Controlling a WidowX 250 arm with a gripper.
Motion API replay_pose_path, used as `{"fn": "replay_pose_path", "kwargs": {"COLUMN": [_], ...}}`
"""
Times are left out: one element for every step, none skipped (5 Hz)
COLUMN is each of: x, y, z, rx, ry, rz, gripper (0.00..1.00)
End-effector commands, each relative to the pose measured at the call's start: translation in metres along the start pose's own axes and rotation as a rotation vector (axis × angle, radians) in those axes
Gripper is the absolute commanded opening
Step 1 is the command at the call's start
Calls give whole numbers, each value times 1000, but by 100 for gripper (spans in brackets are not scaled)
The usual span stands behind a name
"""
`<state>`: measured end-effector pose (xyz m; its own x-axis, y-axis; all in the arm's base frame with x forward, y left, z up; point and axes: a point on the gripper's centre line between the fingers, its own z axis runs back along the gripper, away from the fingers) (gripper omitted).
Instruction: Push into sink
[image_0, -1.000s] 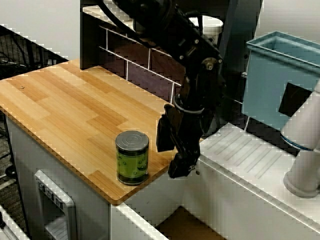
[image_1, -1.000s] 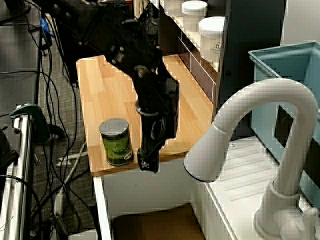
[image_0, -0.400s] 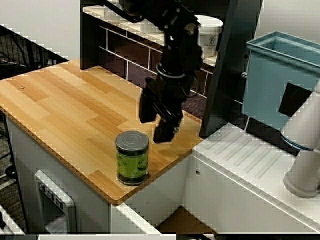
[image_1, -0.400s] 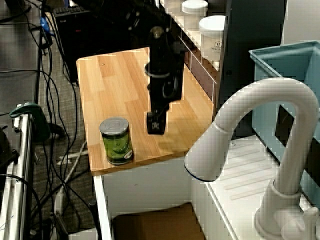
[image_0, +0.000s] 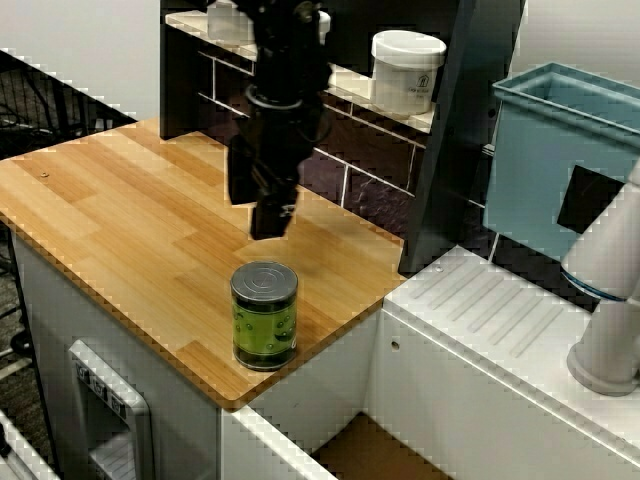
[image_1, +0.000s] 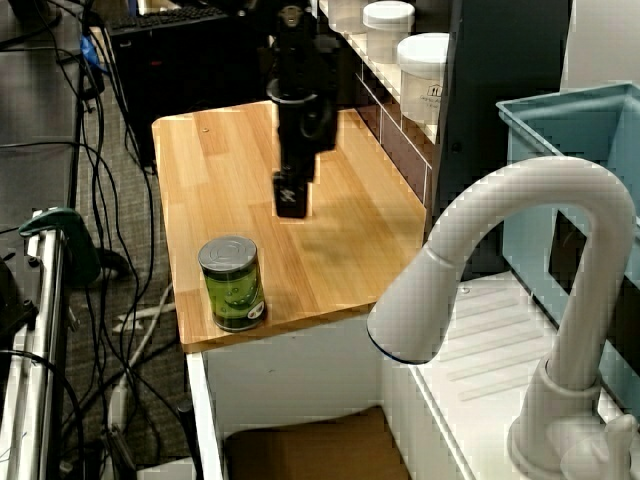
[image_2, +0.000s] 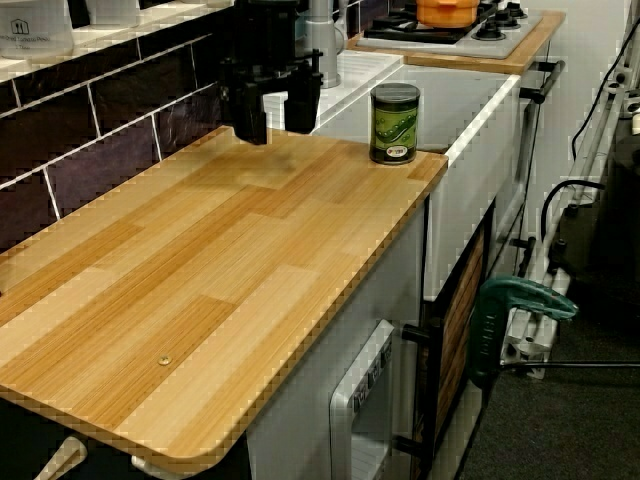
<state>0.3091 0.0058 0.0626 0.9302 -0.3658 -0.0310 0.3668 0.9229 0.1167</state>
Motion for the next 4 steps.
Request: {"fn": "replay_pose_path", "kwargs": {"x": [-37, -49, -58, -69], "y": [44, 57, 65, 67], "z": [13, 7, 3, -1], "rx": [24, 26, 37, 43], "ry": [-80, -69, -39, -36], "rz": [36, 56, 41, 23], "gripper": [100, 100, 100, 100]}}
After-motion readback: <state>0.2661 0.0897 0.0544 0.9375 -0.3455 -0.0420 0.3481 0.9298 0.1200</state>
